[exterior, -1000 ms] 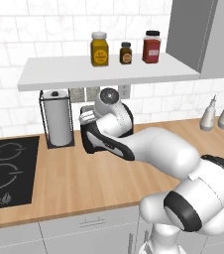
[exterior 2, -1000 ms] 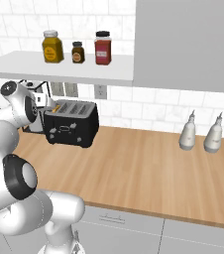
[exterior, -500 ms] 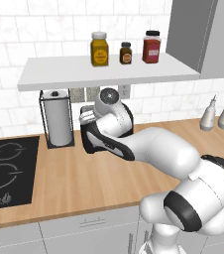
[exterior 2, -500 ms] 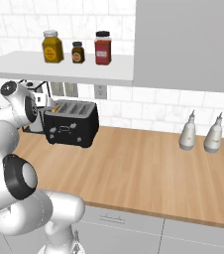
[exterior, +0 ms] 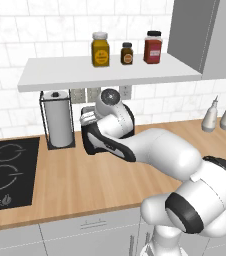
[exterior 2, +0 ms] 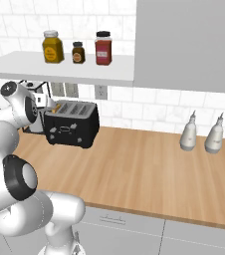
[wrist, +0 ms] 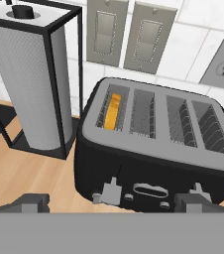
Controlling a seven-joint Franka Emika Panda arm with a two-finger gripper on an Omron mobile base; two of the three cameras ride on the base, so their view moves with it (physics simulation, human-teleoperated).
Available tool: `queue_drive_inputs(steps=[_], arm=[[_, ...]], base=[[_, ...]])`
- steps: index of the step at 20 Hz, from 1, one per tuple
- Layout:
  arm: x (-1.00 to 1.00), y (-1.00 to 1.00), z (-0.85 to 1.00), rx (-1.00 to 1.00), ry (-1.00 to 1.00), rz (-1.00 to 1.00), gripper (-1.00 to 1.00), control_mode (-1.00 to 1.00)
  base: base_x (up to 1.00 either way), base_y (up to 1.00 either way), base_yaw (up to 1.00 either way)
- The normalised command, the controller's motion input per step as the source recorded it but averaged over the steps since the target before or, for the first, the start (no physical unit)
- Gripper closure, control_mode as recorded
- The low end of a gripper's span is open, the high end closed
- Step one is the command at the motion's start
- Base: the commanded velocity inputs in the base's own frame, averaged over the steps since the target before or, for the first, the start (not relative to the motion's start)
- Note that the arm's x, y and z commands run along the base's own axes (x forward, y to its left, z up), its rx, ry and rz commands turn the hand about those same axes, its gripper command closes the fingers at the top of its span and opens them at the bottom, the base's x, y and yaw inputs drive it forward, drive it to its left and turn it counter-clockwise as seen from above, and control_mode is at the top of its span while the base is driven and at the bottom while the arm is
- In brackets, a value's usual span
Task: Start the toaster. Once the lever pops up, take the bread to the plate on the dining counter.
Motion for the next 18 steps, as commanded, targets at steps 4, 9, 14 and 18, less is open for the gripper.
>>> queue_drive_inputs(steps=[4, 9, 14, 18], arm=[[0.0, 0.0, 0.0, 0.0, 0.0, 0.0, -1.0, -1.0], [0.0, 0.0, 0.0, 0.0, 0.0, 0.0, -1.0, -1.0], [0.0, 0.0, 0.0, 0.0, 0.0, 0.0, -1.0, -1.0], [0.0, 0.0, 0.0, 0.0, 0.0, 0.0, -1.0, -1.0]], base=[[0.0, 0.0, 0.0], [0.0, 0.0, 0.0], [0.0, 0.0, 0.0], [0.0, 0.0, 0.0]])
